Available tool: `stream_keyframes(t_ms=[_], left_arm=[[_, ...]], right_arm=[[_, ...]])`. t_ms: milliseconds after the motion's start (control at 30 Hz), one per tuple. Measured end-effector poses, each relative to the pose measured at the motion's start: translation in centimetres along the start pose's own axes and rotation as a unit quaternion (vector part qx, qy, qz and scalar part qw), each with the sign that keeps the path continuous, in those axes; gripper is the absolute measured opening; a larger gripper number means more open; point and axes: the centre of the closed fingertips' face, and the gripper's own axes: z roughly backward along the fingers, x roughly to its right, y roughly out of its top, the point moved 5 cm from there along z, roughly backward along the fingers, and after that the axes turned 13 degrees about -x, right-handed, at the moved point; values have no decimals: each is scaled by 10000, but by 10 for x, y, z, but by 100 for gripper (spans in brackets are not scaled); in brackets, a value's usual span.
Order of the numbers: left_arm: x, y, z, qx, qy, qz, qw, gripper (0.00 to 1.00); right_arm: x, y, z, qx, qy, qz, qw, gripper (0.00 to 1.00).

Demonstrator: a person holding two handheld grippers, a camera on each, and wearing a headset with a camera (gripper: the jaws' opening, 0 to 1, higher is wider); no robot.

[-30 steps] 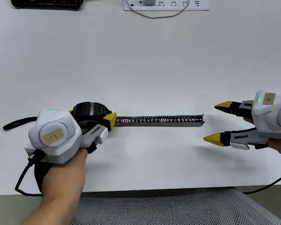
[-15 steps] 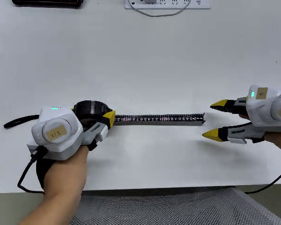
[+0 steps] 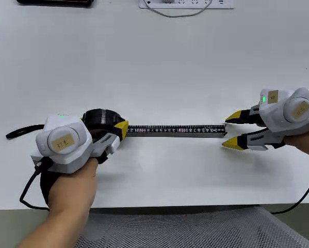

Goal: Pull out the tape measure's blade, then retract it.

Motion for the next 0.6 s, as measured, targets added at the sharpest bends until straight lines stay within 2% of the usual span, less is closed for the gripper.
stream_keyframes(t_ms=[333, 600], left_arm=[[0, 1, 0, -18, 0, -1, 10000, 59], [-1, 1, -1, -22, 7, 1, 10000, 59]], right_arm=[[7, 1, -4, -182, 67, 293, 9994, 21], [6, 1, -4, -261, 67, 502, 9984, 14]])
